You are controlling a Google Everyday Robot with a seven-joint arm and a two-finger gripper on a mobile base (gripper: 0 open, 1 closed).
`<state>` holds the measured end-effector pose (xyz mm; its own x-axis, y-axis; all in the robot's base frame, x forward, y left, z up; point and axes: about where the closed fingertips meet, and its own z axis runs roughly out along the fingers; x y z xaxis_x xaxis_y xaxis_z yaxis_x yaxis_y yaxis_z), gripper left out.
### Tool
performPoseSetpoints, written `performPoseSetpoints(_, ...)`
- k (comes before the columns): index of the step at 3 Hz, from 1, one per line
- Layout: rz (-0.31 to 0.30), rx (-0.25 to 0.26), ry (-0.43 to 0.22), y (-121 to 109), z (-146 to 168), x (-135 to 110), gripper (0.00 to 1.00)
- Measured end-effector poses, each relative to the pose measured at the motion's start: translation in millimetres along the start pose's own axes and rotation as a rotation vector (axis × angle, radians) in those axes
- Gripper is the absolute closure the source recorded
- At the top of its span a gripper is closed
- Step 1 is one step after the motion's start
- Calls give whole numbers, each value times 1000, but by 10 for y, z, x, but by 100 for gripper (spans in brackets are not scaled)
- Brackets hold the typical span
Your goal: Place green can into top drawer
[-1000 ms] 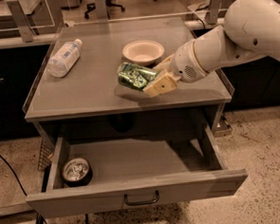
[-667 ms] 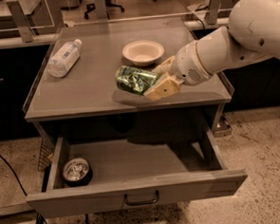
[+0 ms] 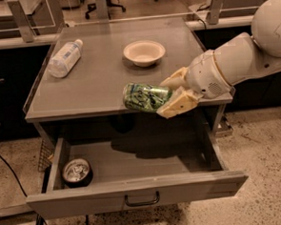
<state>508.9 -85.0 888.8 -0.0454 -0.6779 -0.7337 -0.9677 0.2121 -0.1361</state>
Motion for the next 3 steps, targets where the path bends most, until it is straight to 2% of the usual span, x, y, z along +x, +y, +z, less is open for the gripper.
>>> performPoseSetpoints(1,-25,-23,-10,158,69,196,100)
performPoseSetpoints(3,-50,-85,-44,391,444,530,100)
